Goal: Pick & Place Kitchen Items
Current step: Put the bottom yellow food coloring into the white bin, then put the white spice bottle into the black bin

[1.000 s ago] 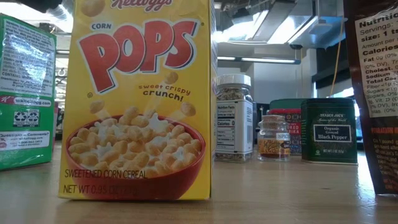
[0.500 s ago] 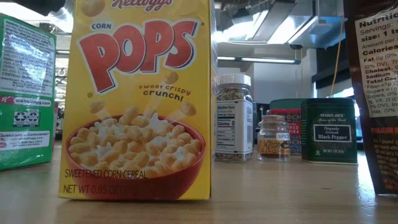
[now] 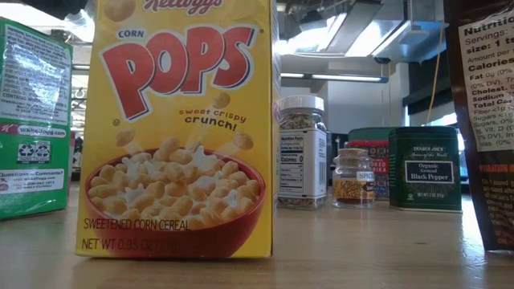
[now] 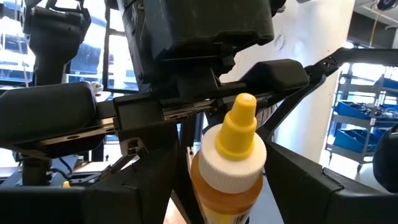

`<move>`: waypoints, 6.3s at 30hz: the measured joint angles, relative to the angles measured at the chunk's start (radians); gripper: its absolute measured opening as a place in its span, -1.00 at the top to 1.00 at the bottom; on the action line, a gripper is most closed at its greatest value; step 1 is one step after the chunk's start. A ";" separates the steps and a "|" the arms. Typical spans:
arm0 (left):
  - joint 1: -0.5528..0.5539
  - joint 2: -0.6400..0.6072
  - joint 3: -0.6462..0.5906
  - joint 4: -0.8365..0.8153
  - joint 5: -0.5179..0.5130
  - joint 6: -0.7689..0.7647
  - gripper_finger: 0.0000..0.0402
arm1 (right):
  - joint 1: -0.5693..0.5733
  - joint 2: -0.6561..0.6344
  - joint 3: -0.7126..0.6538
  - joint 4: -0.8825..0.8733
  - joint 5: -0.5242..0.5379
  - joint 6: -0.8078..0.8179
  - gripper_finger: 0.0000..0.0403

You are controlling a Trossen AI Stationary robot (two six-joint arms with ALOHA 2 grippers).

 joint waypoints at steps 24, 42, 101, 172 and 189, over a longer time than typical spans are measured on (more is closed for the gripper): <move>0.000 -0.001 0.000 -0.008 -0.003 0.001 -0.01 | 0.000 0.007 0.000 0.000 0.000 0.002 0.41; 0.000 -0.002 0.000 -0.025 0.008 0.032 0.46 | -0.005 0.034 0.000 -0.003 -0.015 0.000 0.40; 0.947 -0.869 -0.226 -1.040 -0.043 0.189 0.46 | 0.145 -0.008 0.000 -0.405 0.924 0.145 -0.13; 1.099 -0.101 -0.225 -0.518 -0.084 -0.069 0.29 | -0.089 -0.059 -0.279 -0.555 0.945 0.169 -0.12; 1.099 -0.253 -0.225 -0.519 0.003 -0.026 0.25 | -0.087 -0.059 -0.279 -0.554 0.937 0.169 -0.12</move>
